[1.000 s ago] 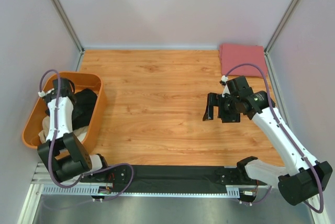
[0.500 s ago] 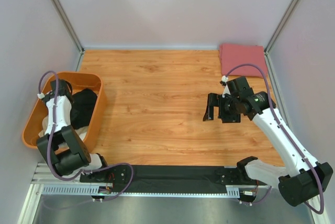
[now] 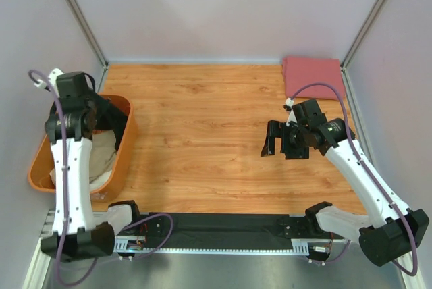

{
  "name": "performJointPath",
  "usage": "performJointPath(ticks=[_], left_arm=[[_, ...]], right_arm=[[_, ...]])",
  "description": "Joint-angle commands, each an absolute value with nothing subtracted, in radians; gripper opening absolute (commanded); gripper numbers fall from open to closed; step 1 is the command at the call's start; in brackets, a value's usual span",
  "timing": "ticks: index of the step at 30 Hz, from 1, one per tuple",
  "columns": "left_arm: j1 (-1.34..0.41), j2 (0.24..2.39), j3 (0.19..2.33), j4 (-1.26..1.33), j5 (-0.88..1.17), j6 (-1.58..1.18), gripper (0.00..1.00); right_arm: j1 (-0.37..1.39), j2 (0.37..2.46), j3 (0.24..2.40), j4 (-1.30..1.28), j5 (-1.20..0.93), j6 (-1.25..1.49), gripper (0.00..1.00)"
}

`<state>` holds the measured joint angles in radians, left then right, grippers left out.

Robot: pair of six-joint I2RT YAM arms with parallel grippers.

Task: Fold and stack the t-shirts
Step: Grab the tshirt from the pile, then move the tshirt to the center of the board

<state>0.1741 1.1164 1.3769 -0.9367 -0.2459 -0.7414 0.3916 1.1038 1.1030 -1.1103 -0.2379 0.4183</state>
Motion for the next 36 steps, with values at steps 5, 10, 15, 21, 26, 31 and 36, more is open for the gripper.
performJointPath(ticks=[5,10,15,21,26,31,36], left_arm=[[0.12,0.997,1.632,-0.779,0.085,-0.926,0.0],[-0.024,0.971,1.583,-0.634,0.296,-0.951,0.0],[-0.196,1.012,1.424,-0.649,0.535,-0.913,0.05],[-0.235,1.032,1.333,-1.072,0.362,-0.568,0.46],[-0.242,1.012,1.123,-1.007,0.472,-0.492,0.45],[-0.43,1.067,0.919,-0.816,0.534,-0.558,0.42],[-0.601,1.225,0.905,-0.654,0.503,-0.644,0.43]], right_arm=[[0.393,1.072,1.111,-1.097,-0.253,0.469,1.0],[0.394,1.052,1.083,-1.04,-0.262,0.525,1.0],[0.394,1.028,1.054,-1.012,-0.252,0.558,1.0],[0.405,1.009,0.994,-0.985,-0.279,0.542,0.99],[0.512,0.995,0.8,-0.694,-0.372,0.655,0.81],[0.656,1.161,0.755,-0.465,-0.345,0.735,0.86],[0.68,1.371,0.836,-0.422,-0.272,0.744,0.89]])
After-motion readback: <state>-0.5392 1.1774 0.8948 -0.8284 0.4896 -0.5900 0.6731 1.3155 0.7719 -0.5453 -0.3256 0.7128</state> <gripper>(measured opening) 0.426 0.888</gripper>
